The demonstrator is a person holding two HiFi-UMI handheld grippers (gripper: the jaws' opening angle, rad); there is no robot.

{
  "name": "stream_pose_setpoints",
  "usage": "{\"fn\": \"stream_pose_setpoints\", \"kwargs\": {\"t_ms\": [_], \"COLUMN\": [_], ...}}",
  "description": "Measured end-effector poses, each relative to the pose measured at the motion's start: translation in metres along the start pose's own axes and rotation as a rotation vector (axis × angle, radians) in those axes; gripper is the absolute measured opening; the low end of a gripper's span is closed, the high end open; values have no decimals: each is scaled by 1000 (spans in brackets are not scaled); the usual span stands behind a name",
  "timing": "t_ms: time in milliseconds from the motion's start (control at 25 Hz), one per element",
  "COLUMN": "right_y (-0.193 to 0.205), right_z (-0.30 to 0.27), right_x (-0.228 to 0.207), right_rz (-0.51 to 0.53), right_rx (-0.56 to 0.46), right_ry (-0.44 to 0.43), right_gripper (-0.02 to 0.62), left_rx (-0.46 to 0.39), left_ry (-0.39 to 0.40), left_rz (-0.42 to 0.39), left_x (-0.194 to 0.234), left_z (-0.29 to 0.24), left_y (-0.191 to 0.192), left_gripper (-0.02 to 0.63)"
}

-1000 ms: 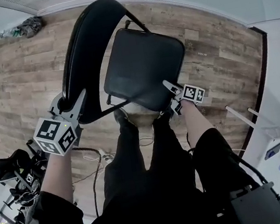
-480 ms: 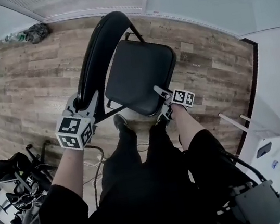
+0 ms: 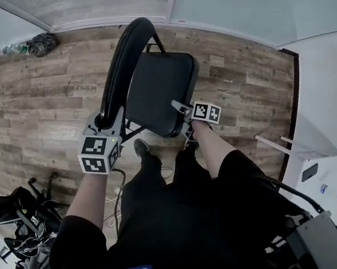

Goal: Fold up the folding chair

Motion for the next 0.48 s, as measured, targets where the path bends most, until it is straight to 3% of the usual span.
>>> {"fn": "stream_pose_setpoints", "kwargs": {"t_ms": [480], "right_y": [7], "right_z": [-64], "right_x": [112], "right_rz": [36], "right_rx": [104], "right_ry": [3], "right_gripper": [293], "left_rx": [4], "left_ry": [-19], "left_rz": [-6], "left_x": [24], "left_z": [23], "left_y": [-21], "left_gripper": [78]}}
Point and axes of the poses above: the fingertips, and each gripper's own axes: z backward along the fingers, x to its left, y out of its underside, the point moved 4 cm from there along z, backward along the fingers, and after that the axes turned 12 degrees about -y, right-handed, at the moved point
